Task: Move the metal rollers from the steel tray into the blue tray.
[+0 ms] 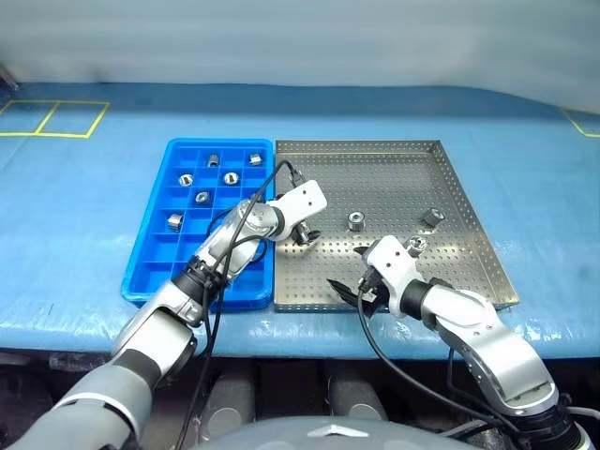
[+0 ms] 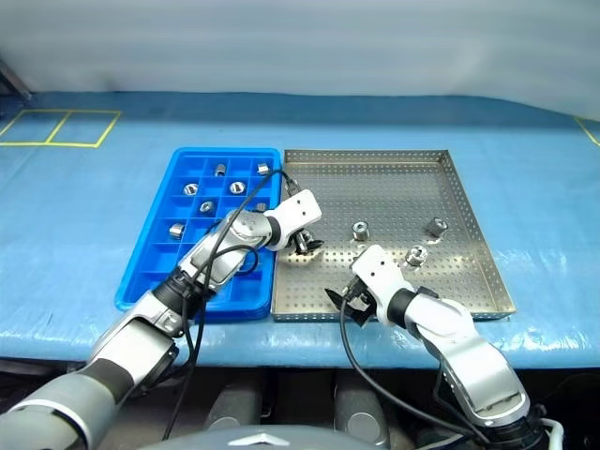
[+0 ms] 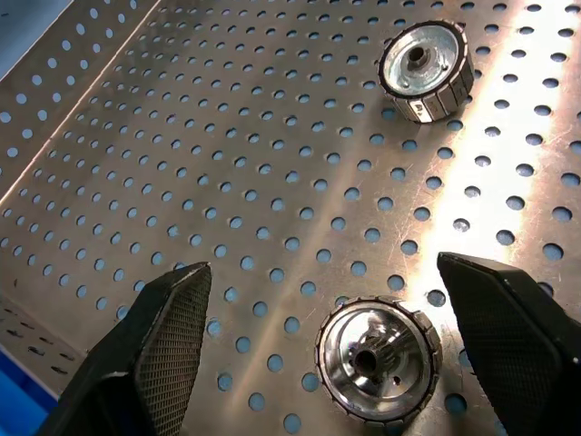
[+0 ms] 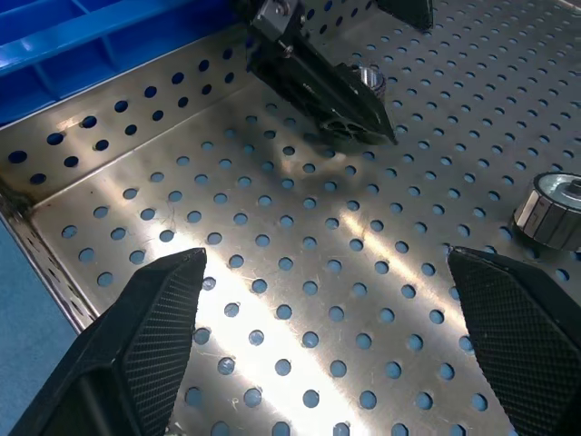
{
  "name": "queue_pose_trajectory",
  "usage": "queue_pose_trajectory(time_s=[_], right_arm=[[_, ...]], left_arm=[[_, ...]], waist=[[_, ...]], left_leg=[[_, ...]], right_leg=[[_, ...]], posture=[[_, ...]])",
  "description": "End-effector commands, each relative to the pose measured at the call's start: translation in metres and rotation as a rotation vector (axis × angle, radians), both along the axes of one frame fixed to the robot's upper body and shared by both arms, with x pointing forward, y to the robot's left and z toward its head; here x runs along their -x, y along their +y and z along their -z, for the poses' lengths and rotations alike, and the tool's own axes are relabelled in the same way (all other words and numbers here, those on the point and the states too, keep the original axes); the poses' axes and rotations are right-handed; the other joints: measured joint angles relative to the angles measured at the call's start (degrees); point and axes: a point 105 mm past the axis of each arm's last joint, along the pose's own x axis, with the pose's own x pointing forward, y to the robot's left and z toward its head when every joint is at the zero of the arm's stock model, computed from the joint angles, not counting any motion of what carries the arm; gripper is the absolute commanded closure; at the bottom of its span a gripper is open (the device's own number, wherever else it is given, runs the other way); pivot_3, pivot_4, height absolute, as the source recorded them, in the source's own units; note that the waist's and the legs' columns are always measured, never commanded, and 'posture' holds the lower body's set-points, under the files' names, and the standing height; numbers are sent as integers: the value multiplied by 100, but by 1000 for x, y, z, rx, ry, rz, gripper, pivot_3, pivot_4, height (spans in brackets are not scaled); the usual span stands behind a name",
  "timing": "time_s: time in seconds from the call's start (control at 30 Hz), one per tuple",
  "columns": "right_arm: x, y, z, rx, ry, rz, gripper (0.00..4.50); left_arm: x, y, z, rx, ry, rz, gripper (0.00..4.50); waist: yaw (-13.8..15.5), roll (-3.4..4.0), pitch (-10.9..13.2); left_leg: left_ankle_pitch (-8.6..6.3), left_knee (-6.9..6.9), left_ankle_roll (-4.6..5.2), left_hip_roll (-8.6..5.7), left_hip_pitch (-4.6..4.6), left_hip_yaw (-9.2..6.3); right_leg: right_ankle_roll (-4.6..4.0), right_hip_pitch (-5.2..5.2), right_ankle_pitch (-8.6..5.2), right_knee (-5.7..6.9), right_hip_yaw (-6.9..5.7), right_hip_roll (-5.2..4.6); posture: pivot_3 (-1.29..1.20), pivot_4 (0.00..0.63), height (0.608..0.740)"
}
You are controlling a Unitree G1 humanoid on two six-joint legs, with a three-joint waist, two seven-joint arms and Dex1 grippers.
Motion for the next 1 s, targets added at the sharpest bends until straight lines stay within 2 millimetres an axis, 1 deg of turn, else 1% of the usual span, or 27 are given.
queue_pose_trajectory(time_s=[0.03, 0.1, 0.3, 0.33, 0.4, 0.43, 0.57, 0.6, 0.8, 1.0], right_arm=[[-1, 1, -12, -12, -63, -1, 0], [-2, 2, -12, -13, -66, -1, 0], [-5, 5, -12, -17, -72, -12, 0], [-5, 6, -12, -18, -72, -15, 0], [-5, 6, -12, -17, -73, -18, 0], [-6, 6, -12, -17, -73, -19, 0], [-7, 7, -13, -16, -75, -23, 0], [-7, 7, -13, -15, -75, -24, 0], [-7, 10, -11, -20, -72, -30, 0], [-8, 12, -10, -23, -71, -34, 0]], left_arm=[[-3, 12, 6, -53, -1, -27, 727], [-3, 16, 7, -64, 6, -28, 1331], [-2, 24, 9, -87, 14, -36, 1331], [-2, 25, 10, -88, 15, -39, 1509], [-1, 24, 10, -76, 19, -43, 1938], [-1, 23, 9, -61, 23, -44, 2222], [2, 16, 1, 22, 43, -35, 3580], [4, 13, -2, 54, 54, -29, 3659], [14, 3, -25, 261, 117, -9, 3655], [19, 4, -53, 489, 175, -13, 3655]], waist=[[-41, 0, 0], [-72, 0, 0], [-120, 0, 0], [-122, 0, 0], [-121, 0, 0], [-121, 1, 0], [-115, 0, 0], [-113, 0, 0], [-80, -1, 1], [-26, -2, 1]], left_leg=[[0, -1, 0, 0, 0, 0], [0, -2, 0, 1, 0, -1], [0, -1, 0, 6, 12, 0], [0, -1, 0, 8, 13, -1], [0, -2, 0, 10, 14, -1], [0, -3, 0, 10, 15, -2], [0, -4, 0, 10, 14, -3], [0, -4, 0, 10, 13, -3], [0, -3, 0, 9, 9, -5], [0, 1, 0, 5, 4, -7]], right_leg=[[0, -1, 0, 2, 0, 0], [-2, -4, -1, 9, 0, 1], [-9, -8, -6, 35, 2, 8], [-11, -8, -7, 37, 2, 11], [-14, -8, -9, 38, 2, 13], [-16, -8, -10, 39, 2, 14], [-17, -9, -11, 39, 2, 14], [-17, -9, -11, 39, 2, 14], [-17, -10, -11, 38, 1, 14], [-14, -9, -9, 36, 1, 10]], posture=[[-7, 150, 740], [1, 150, 740], [15, 150, 740], [15, 150, 740], [20, 150, 740], [23, 150, 740], [27, 150, 740], [28, 150, 740], [28, 150, 740], [31, 150, 740]])
